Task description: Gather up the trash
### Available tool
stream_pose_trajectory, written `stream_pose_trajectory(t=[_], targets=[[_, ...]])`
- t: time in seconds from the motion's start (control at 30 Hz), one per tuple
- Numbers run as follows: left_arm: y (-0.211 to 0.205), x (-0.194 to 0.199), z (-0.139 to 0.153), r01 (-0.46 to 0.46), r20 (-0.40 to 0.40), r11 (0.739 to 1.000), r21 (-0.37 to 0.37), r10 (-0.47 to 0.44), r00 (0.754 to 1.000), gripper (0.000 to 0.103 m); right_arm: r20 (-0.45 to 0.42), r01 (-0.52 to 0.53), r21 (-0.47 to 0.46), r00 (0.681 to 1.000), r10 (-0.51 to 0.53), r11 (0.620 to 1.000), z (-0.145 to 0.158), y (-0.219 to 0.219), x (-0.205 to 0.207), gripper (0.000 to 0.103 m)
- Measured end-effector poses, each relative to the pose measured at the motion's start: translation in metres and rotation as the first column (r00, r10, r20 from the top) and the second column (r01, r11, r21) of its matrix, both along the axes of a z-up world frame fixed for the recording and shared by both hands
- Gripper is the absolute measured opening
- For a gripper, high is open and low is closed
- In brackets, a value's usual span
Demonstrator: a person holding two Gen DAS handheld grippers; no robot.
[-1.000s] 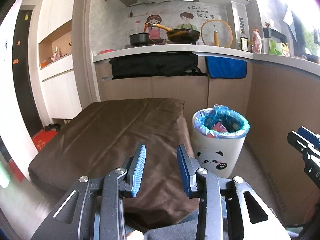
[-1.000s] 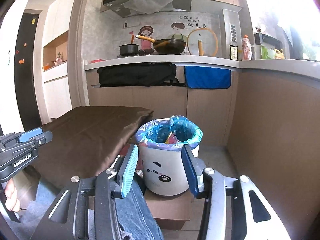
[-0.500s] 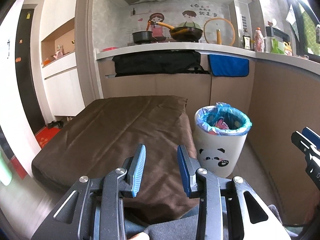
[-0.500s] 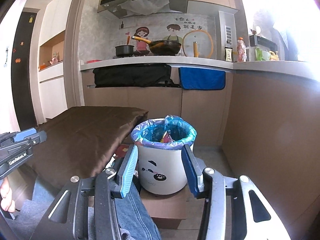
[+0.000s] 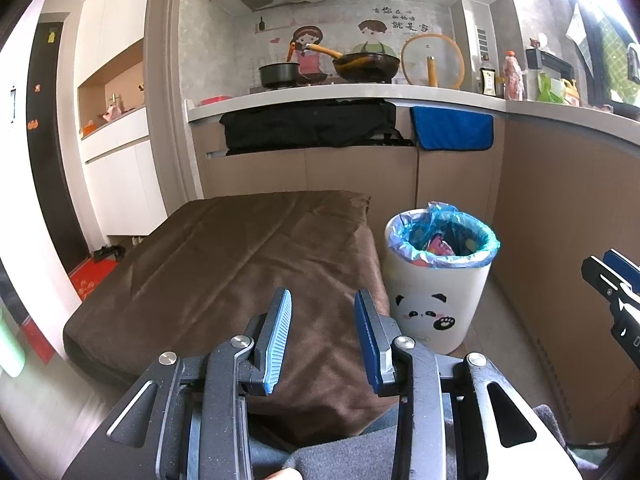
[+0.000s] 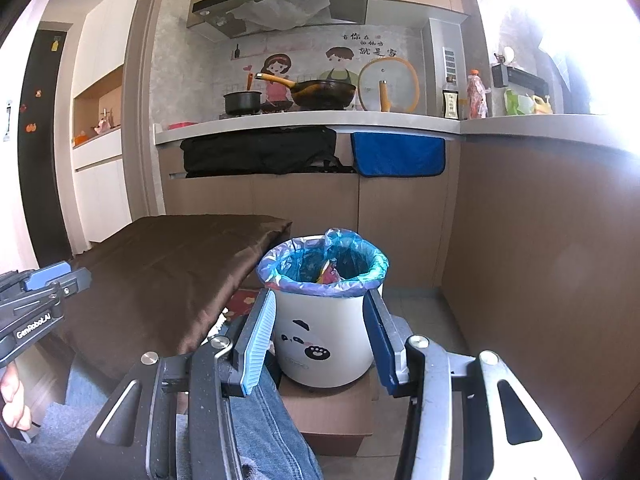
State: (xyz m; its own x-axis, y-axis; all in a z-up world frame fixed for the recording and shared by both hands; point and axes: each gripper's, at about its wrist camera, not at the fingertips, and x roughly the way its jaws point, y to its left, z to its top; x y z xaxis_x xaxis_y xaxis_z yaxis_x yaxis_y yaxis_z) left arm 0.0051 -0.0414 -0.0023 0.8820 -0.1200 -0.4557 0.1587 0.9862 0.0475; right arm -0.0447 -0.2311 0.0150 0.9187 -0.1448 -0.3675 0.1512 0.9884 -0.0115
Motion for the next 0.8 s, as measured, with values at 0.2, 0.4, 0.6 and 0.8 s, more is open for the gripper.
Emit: stream_pose_trajectory(t=[0.2,0.4,0.6,0.8], targets=[[-0.0004,-0.0003,0.0006,-0.001,0.003,1.0,-0.001,0.001,1.0,0.034,0.0,0.001,0.003,1.0,-0.001,1.0,0.0001,0.0005,-0.0008,0.043],[-0.0015,-0.0029,0.0035,0.0,0.009,1.0,0.002,0.0,1.0,0.034,0.0,-0.001,0.002,1.0,0.001,1.0,0.0,0.0004,-0.0001,0.043],[-0.001,-0.004,0.0041,-0.001,0.008,1.0,0.002,0.0,1.0,0.034,0.001,-0.001,0.001,1.0,0.001,1.0,0.0,0.0011,-0.0006,0.043],[-0.0016,-0.0044,0.0041,0.002,0.007,1.0,0.004,-0.002,1.0,0.034,0.0,0.0,0.001,1.0,0.0,1.0,-0.0001,0.0013,-0.0006,0.043]])
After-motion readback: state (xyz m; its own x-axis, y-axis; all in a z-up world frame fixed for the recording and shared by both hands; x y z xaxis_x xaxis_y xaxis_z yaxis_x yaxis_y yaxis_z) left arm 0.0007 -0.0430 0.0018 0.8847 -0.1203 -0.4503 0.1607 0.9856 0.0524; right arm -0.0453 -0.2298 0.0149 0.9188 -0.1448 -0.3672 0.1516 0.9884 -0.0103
